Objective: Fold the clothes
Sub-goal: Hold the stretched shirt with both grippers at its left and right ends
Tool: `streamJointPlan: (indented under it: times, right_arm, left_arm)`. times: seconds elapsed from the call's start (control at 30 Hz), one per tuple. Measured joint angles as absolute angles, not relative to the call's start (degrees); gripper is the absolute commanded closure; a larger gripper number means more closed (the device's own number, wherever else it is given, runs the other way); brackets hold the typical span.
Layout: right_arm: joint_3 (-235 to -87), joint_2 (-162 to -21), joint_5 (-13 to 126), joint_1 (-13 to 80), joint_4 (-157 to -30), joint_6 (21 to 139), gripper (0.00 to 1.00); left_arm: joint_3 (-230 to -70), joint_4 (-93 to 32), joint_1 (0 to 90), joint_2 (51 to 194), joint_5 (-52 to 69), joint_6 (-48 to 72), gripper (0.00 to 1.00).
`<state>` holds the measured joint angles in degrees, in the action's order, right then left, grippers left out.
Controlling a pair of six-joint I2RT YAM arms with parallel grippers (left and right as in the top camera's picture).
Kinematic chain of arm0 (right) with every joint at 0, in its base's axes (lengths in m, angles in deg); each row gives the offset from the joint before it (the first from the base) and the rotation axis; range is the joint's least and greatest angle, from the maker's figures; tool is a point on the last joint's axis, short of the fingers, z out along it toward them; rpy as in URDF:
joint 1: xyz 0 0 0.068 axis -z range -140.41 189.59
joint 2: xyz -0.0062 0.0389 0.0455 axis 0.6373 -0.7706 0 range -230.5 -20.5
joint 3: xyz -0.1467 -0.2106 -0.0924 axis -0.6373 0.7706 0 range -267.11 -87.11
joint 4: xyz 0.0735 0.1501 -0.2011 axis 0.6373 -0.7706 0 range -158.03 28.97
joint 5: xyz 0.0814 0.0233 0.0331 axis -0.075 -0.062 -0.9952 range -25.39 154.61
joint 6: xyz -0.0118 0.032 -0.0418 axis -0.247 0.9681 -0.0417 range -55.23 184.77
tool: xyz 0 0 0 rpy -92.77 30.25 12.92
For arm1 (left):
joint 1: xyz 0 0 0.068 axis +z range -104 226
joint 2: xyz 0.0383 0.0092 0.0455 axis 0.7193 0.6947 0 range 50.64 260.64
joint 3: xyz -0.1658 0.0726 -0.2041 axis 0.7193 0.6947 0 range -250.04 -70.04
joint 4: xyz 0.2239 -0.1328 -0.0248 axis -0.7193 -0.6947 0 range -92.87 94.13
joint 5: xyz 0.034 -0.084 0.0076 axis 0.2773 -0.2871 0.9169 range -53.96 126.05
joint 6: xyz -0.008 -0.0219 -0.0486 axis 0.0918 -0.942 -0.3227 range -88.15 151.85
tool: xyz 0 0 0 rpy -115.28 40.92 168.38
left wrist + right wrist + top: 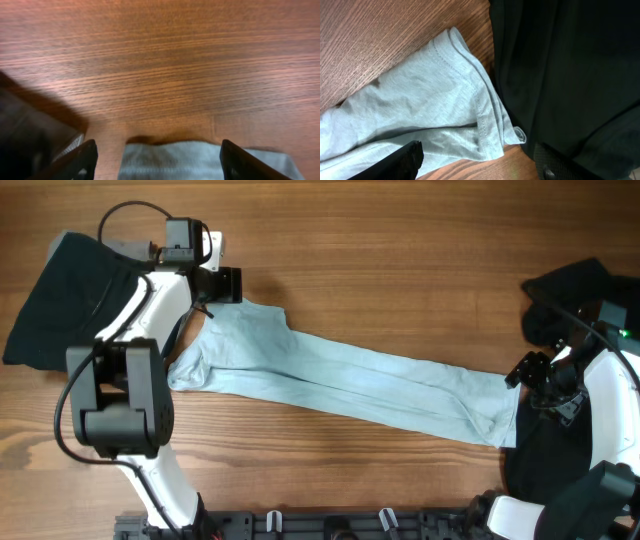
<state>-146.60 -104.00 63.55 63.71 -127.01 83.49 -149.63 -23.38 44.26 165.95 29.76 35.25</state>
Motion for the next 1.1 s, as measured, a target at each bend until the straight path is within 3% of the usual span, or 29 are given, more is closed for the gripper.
streamJointPlan:
  times: [0.1, 0.33, 0.47, 0.53, 0.8, 1.07, 1.1]
  right_arm:
    - [-146.60, -104.00, 63.55, 63.71, -127.01, 83.49, 0.24]
    - [-146.60, -104.00, 63.55, 63.71, -127.01, 83.47, 0.23]
    - [-146.60, -104.00, 63.55, 63.71, -127.03, 83.47, 0.23]
    - [-146.60, -104.00, 63.55, 63.71, -127.03, 83.44, 0.23]
    - [-146.60, -104.00, 63.55, 63.71, -127.05, 82.39, 0.23]
    - [-146.60, -104.00, 63.51, 63.71, -127.25, 82.39, 0.23]
    - [-146.60, -104.00, 63.38, 63.71, -127.25, 82.39, 0.23]
  left_arm:
    - [-149.63, -22.13, 44.26, 167.41, 28.80, 35.31, 0.36]
    - [-149.63, -22.18, 44.26, 168.75, 27.18, 35.70, 0.44]
    - [-149.81, -22.29, 44.30, 170.89, 26.99, 35.86, 0.70]
    - [-149.85, -22.11, 44.52, 171.09, 26.72, 35.88, 0.96]
    - [-149.87, -21.94, 44.57, 170.45, 25.72, 35.88, 0.96]
    - [-150.26, -24.12, 44.57, 161.21, 25.39, 35.88, 0.96]
    - [-150.57, -24.87, 44.57, 159.98, 25.43, 35.88, 0.82]
